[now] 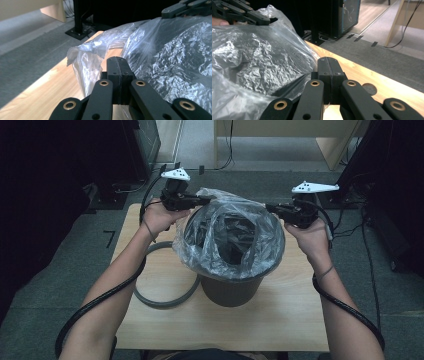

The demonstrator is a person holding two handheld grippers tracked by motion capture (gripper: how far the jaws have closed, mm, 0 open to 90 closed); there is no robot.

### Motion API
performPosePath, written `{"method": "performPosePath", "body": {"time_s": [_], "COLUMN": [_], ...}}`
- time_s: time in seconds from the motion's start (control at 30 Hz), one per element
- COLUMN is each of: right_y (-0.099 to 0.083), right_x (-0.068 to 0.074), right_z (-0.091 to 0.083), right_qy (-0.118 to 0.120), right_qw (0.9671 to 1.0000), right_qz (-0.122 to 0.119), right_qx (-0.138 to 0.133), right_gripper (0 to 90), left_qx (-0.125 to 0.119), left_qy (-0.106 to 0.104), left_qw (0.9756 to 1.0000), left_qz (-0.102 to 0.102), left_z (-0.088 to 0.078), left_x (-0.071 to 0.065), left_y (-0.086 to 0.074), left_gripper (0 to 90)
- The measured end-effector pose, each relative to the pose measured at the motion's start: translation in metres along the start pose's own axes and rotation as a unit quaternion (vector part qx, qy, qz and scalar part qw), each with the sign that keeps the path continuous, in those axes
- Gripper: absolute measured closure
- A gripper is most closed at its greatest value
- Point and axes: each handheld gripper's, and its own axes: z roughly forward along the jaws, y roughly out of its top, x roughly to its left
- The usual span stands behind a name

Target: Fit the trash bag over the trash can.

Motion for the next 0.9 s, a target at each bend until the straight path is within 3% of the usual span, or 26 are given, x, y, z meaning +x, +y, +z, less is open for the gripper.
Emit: {"method": "performPosePath", "body": {"time_s": [0.13, 0.3, 0.4, 0.47, 0.5, 0.53, 0.57, 0.63, 0.77, 0.9], "right_y": [-0.004, -0.008, -0.009, -0.009, -0.014, -0.018, -0.019, -0.017, -0.005, 0.004], "right_x": [-0.001, -0.003, -0.004, -0.007, -0.007, -0.009, -0.008, -0.006, -0.005, -0.009], "right_z": [0.007, 0.009, 0.010, 0.011, 0.015, 0.014, 0.012, 0.006, -0.001, -0.017], "right_qy": [-0.005, 0.008, 0.006, -0.004, -0.012, -0.009, -0.014, -0.013, -0.020, -0.013], "right_qw": [0.9999, 0.9996, 0.9997, 0.9988, 0.9986, 0.9987, 0.9994, 0.9997, 0.9997, 0.9994], "right_qz": [0.013, 0.026, 0.022, 0.039, 0.018, 0.024, 0.016, 0.016, 0.002, 0.012], "right_qx": [0.007, 0.003, 0.001, 0.029, 0.048, 0.044, 0.026, -0.012, -0.011, -0.029], "right_gripper": [90.0, 90.0, 90.0, 90.0, 90.0, 90.0, 90.0, 86.4, 66.5, 59.2], "left_qx": [0.008, -0.003, 0.045, 0.035, 0.028, 0.013, 0.001, 0.005, 0.004, 0.000], "left_qy": [0.000, -0.012, 0.010, -0.001, -0.003, -0.006, -0.005, 0.003, 0.011, 0.013], "left_qw": [0.9999, 0.9997, 0.9988, 0.9990, 0.9990, 0.9993, 0.9995, 0.9997, 0.9998, 0.9998], "left_qz": [-0.010, -0.021, -0.012, -0.029, -0.035, -0.035, -0.031, -0.025, -0.013, -0.011], "left_z": [0.006, 0.007, 0.015, 0.015, 0.014, 0.012, 0.010, 0.006, -0.008, -0.022], "left_x": [0.001, 0.005, 0.005, 0.008, 0.008, 0.007, 0.006, 0.006, 0.007, 0.006], "left_y": [-0.003, -0.008, -0.015, -0.022, -0.023, -0.023, -0.021, -0.015, -0.006, -0.002], "left_gripper": [90.0, 90.0, 90.0, 90.0, 90.0, 90.0, 89.2, 82.5, 69.8, 59.4]}}
